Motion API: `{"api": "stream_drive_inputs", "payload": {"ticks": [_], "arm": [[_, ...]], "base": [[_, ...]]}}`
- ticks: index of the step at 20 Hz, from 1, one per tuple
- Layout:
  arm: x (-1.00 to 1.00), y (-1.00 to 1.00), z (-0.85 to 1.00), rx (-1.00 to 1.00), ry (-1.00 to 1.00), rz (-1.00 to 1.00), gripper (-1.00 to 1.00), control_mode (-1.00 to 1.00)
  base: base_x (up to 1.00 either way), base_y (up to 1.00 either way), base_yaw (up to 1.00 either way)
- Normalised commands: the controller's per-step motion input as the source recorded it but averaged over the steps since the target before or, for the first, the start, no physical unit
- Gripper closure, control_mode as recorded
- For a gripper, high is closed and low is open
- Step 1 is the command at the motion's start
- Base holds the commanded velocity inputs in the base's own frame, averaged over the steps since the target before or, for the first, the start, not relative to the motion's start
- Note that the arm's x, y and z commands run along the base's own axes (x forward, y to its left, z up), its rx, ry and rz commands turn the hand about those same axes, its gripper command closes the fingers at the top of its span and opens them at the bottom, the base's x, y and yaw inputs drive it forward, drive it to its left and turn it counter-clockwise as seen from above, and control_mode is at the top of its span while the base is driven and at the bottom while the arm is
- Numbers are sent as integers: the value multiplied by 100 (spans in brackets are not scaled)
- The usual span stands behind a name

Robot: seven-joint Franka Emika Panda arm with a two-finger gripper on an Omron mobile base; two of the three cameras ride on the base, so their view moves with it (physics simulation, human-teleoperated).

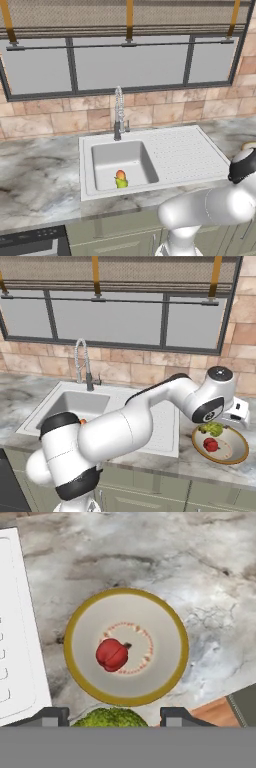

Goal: There is a mixed pile of frozen fruits and vegetables on the counter. Locate all the frozen vegetables and place the items in a bowl on the counter. Take all the frozen fruits and defrost them in a running sink.

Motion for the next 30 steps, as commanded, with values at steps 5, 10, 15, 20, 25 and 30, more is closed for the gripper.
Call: {"api": "stream_drive_inputs", "payload": {"ticks": [5,10,15,20,25,30], "arm": [[16,-13,-10,2,0,0,100,-100],[13,-16,-20,2,1,0,100,-100],[11,-15,-23,4,2,0,100,-100],[12,-11,-16,4,3,0,100,-100],[11,-10,-16,4,4,0,100,-100],[5,-9,-21,4,5,0,100,-100]], "base": [[0,0,0],[0,0,0],[0,0,0],[0,0,0],[0,0,0],[0,0,0]]}}
